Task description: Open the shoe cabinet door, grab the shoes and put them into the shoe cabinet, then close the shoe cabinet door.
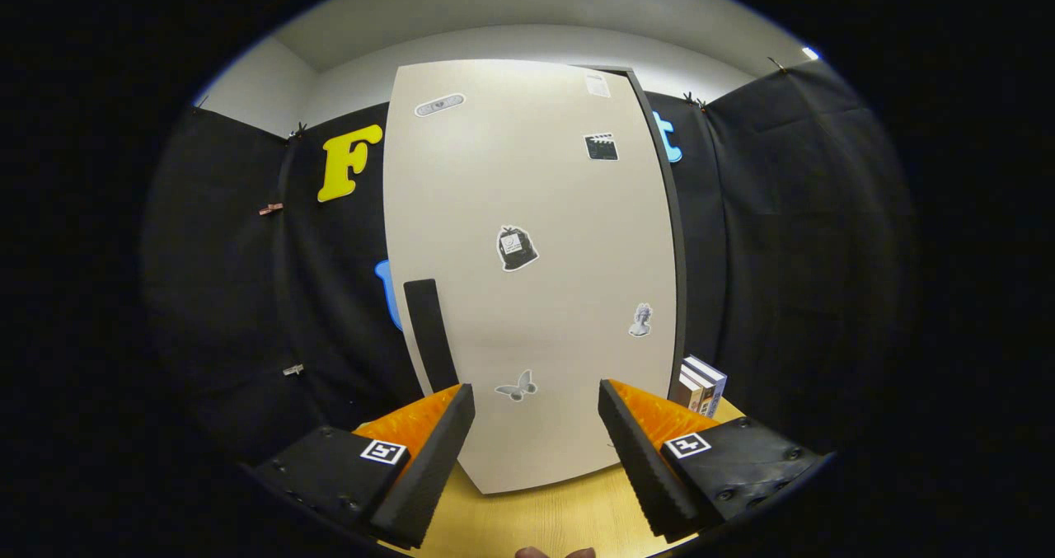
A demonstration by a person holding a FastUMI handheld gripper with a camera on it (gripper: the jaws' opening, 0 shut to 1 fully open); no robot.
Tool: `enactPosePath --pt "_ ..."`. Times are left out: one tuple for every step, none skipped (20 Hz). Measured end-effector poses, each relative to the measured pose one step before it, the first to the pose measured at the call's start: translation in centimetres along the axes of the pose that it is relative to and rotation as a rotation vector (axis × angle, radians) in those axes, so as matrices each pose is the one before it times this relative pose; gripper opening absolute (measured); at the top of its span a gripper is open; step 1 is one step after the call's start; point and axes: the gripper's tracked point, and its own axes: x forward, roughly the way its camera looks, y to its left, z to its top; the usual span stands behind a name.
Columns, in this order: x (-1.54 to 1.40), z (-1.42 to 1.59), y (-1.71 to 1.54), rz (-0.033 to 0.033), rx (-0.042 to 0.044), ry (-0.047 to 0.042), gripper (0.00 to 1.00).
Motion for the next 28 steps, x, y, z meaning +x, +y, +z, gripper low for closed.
enactPosePath --pt "0.068 -0.147 -0.063 0.00244 -0.00037 -0.00031 0.98" --pt "0.083 -0.089 -0.014 0.00095 0.00038 0.00063 0.98" --pt "0.045 -0.053 0.007 0.00186 0.00099 -0.00097 0.98" --pt "-0.003 -0.106 -0.065 -0.00108 0.00060 0.00051 0.98" --pt "-0.161 -0.121 0.015 0.00087 0.00126 0.00092 0.98" --pt "-0.118 -0.034 -0.029 0.00014 0.00265 0.00088 0.98" --pt "-0.060 -0.019 -0.094 -0.00001 0.00366 -0.00056 0.98" --pt "-0.054 -0.034 -0.161 -0.00223 0.00150 -0.00024 0.97" --pt "-0.015 -0.005 -0.092 -0.00101 -0.00038 -0.00099 0.97" --pt "-0.092 0.008 -0.054 -0.00163 -0.00131 -0.00017 0.97" --pt "-0.117 0.001 -0.035 -0.00098 -0.00032 -0.00081 0.97" --pt "-0.127 0.101 -0.112 -0.00150 0.00133 -0.00195 0.97" --pt "0.049 -0.023 -0.070 -0.00145 0.00071 -0.00063 0.97" --pt "-0.046 -0.012 -0.076 -0.00084 0.00081 -0.00177 0.97" --pt "0.045 -0.029 -0.020 -0.00160 -0.00049 0.00212 0.97" --pt "-0.111 0.036 -0.080 -0.00001 0.00111 -0.00215 0.97" --pt "0.102 0.006 -0.043 -0.00188 0.00143 0.00041 0.98" --pt "0.029 -0.048 -0.036 0.00059 0.00116 -0.00018 0.98" --pt "0.041 -0.044 -0.059 -0.00204 -0.00020 0.00199 0.98" --pt "-0.063 -0.012 -0.031 0.00029 -0.00119 0.00127 0.98" --pt "0.143 -0.051 0.032 -0.00057 -0.00022 -0.00074 0.98" --pt "0.028 0.036 -0.004 0.00039 -0.00050 -0.00050 0.97" --pt "-0.038 -0.079 0.053 0.00070 -0.00010 0.00127 0.97" --pt "-0.096 -0.037 0.024 0.00074 0.00050 0.00030 0.98" --pt "0.023 -0.024 0.037 0.00105 0.00038 -0.00050 0.98" --pt "0.102 -0.085 -0.049 -0.00083 -0.00046 0.00009 0.98" --pt "-0.047 0.024 0.012 0.00015 0.00005 -0.00117 0.98" --pt "-0.016 0.054 -0.029 -0.00022 0.00050 -0.00104 0.98"
